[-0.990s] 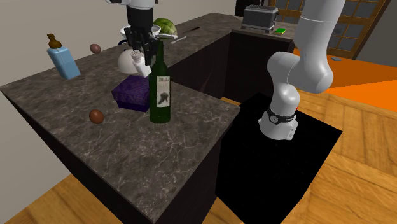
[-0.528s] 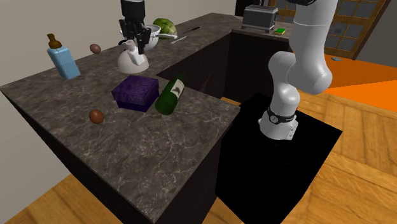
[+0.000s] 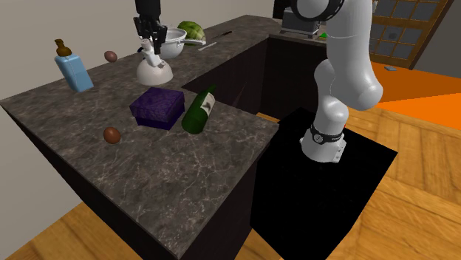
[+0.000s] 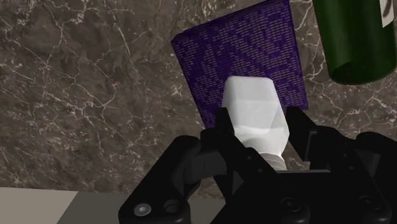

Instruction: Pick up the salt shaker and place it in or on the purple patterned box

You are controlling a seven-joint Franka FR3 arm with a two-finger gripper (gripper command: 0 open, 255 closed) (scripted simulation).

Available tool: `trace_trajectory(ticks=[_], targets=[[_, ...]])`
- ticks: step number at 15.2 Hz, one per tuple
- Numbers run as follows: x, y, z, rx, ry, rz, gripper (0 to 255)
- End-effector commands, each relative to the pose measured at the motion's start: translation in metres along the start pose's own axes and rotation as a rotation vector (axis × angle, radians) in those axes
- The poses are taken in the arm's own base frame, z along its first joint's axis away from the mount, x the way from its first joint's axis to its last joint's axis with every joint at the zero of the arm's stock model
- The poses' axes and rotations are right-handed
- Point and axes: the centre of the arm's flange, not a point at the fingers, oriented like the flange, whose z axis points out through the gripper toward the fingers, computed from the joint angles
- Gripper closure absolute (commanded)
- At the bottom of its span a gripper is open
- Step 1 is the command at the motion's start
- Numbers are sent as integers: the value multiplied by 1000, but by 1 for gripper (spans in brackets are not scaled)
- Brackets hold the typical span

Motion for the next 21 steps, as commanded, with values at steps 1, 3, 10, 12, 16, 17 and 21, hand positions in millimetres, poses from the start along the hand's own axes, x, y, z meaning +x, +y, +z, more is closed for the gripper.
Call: trace_trajectory(ticks=[1,3,10,12,16,17,21], targets=[[-2,3,8,0,1,-2,255],[-3,2,19,0,1,-2,255],[-6,-2,55,0,1,-2,255],[-7,-3,66,0,1,-2,255],[-8,-5,81,0,1,-2,255],[-8,-5,81,0,1,-2,255],[-8,-5,81,0,1,-2,255]])
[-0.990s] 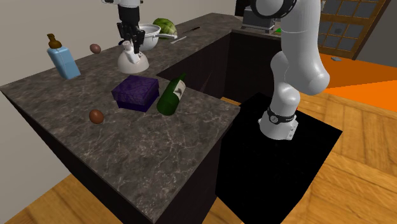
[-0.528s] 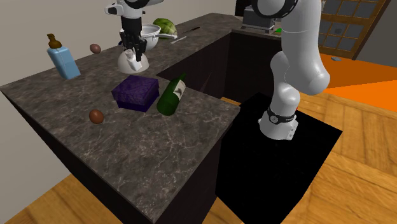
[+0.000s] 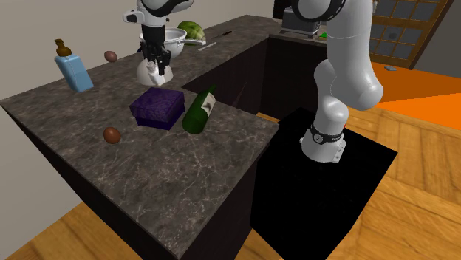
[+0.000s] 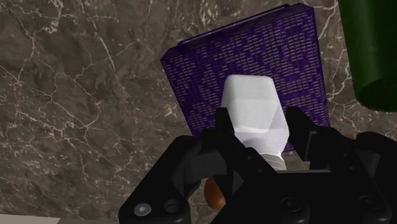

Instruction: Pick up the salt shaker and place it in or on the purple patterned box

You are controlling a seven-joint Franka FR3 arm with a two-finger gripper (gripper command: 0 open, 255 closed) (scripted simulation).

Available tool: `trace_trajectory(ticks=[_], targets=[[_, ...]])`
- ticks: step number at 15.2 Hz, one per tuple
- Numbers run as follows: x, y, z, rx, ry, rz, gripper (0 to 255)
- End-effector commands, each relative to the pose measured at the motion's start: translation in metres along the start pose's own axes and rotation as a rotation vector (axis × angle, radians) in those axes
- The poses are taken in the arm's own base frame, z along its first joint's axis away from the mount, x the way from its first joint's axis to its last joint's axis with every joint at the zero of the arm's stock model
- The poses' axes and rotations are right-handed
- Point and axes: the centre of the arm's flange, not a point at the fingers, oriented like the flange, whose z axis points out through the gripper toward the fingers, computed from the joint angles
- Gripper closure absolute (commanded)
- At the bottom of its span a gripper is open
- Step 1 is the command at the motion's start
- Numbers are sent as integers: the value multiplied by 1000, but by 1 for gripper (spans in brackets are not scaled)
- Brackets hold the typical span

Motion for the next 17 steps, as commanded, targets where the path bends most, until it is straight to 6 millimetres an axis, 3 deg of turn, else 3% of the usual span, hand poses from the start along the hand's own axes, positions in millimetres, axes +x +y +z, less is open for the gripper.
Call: trace_trajectory(ticks=[1,2,7,11,17], targets=[[0,0,0,0,0,0,255],[0,0,0,0,0,0,0],[0,0,0,0,0,0,0],[0,0,-50,0,0,0,0],[0,0,-50,0,0,0,0]])
